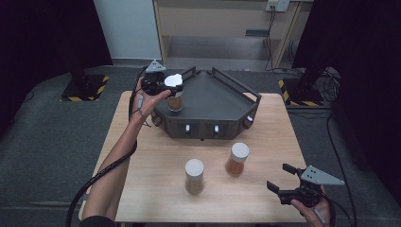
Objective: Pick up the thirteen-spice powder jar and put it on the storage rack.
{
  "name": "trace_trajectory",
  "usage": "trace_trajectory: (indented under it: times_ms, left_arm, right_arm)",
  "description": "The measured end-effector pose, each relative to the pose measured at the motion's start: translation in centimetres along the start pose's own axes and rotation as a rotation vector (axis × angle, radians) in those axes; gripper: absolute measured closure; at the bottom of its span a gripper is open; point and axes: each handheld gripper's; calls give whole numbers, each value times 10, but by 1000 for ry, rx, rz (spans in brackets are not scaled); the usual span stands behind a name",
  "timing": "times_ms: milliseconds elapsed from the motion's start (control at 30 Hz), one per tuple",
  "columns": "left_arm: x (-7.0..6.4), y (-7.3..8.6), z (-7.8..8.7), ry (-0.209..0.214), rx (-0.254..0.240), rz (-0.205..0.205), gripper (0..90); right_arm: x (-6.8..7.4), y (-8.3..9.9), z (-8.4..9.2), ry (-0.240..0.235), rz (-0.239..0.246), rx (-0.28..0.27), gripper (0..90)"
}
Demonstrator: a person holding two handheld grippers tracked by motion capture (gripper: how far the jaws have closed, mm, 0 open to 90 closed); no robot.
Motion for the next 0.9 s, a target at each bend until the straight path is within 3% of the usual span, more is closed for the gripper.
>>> trace_trajectory:
  times_ms: [567,900]
  left_arm:
    - [-3,6,-9,-1,4,1,302]
    - [-5,13,-10,-4,-23,6,301]
  right_arm:
    - [0,0,0,-2,0,2,62]
    - [0,0,0,-4,1,3,62]
Point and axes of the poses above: each handheld gripper's, and its own axes: z roughly backward along the jaws, y roughly out of its underside, x roughly to its left, and after that the axes turned 3 degrees about -z, right-handed
